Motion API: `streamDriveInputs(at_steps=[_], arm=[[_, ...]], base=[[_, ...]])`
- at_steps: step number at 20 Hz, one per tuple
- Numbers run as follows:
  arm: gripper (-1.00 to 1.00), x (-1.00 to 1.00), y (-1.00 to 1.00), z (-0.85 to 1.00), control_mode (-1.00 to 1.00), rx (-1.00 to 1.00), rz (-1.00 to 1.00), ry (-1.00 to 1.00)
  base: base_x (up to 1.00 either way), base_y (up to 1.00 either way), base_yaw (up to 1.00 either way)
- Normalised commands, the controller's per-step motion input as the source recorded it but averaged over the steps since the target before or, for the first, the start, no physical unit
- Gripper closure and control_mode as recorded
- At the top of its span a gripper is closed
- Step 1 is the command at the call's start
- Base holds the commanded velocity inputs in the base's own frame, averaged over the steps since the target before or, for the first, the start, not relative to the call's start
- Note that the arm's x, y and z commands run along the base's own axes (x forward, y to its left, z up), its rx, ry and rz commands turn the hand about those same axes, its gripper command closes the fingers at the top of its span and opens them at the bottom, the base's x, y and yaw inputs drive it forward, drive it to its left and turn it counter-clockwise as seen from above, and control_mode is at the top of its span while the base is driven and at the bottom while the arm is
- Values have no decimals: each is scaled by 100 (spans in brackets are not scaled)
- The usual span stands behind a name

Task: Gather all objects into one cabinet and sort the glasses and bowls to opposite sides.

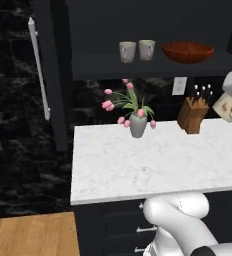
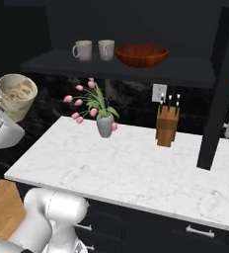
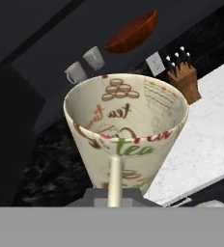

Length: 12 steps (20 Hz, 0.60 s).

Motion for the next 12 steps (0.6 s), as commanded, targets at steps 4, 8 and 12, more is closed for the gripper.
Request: streamDriveInputs(at_steps=[4,8,12], arm=[[100,0,0,0,100,0,0,0],[100,8,6,0,-100,-1,0,0],[100,25,2,0,-100,-2,0,0]], base=[[18,72,0],[14,40,0],[0,0,0]])
